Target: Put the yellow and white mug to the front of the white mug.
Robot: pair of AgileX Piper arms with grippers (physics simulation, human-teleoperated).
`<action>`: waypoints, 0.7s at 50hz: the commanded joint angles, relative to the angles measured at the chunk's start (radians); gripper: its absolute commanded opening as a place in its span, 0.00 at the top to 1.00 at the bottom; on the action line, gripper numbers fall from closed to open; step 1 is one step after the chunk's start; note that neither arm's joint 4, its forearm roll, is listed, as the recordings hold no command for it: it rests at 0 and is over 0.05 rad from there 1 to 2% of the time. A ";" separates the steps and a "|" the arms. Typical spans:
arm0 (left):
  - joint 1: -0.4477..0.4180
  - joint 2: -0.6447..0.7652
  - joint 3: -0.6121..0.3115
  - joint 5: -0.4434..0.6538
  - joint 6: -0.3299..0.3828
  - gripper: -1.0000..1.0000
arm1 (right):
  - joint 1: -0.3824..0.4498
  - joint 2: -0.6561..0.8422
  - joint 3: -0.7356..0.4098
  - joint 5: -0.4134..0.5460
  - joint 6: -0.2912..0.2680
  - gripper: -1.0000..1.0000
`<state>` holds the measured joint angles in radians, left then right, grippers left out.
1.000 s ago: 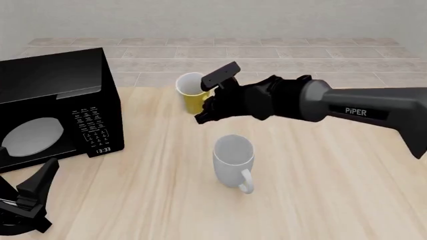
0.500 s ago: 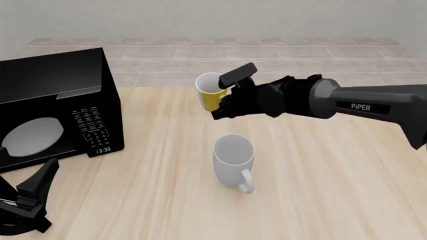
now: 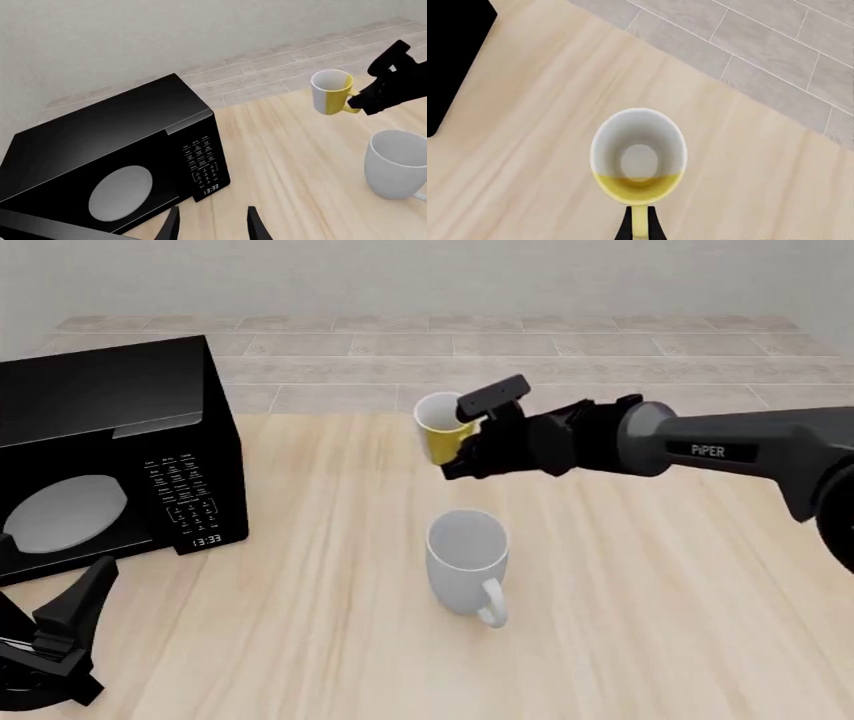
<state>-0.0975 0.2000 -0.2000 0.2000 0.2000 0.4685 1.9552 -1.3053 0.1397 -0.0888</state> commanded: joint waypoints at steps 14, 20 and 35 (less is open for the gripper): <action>0.000 0.000 0.000 0.000 0.000 0.00 | -0.050 0.080 -0.024 -0.024 0.012 1.00; 0.000 0.000 0.000 0.000 0.000 0.00 | -0.057 0.104 -0.029 -0.030 0.013 1.00; 0.000 0.000 0.000 0.000 0.000 0.00 | -0.073 0.168 -0.049 -0.041 0.013 1.00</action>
<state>-0.0975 0.2000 -0.2000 0.2000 0.2000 0.4051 2.0835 -1.3370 0.1063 -0.0808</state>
